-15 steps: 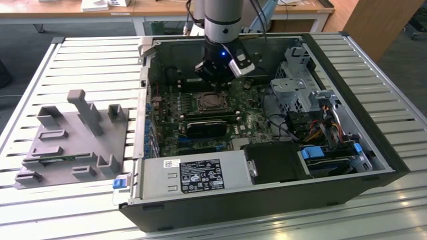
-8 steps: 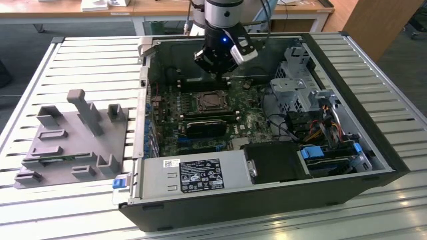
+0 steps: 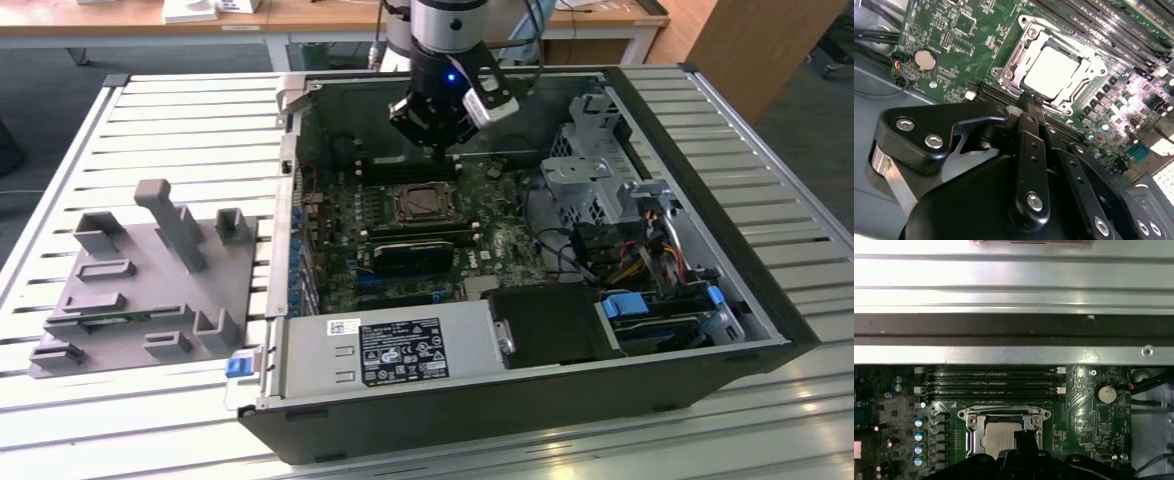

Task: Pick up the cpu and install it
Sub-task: 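Install the second cpu locking lever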

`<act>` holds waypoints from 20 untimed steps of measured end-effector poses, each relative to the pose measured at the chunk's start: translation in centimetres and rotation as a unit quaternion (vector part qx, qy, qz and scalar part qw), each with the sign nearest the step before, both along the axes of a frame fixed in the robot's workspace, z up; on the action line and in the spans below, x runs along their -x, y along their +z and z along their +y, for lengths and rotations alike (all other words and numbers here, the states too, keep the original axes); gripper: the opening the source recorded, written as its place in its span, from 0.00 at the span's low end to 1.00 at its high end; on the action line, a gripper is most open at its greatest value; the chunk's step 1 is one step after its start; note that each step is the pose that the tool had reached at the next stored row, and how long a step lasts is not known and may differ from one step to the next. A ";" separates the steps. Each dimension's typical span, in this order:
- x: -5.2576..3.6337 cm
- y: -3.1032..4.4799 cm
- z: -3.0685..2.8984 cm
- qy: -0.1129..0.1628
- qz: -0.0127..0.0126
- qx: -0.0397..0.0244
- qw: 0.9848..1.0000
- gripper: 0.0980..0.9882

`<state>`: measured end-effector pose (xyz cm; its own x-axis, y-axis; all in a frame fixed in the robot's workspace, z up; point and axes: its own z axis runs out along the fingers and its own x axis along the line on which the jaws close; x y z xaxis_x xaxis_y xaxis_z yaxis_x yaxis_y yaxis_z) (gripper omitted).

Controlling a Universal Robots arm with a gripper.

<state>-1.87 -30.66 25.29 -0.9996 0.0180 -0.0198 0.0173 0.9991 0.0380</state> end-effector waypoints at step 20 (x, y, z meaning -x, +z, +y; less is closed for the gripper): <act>-0.01 -0.15 -4.34 0.000 0.009 -0.011 1.000 0.01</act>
<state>-1.86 -34.99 25.14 -0.9998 0.0180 -0.0017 0.0179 0.9980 0.0606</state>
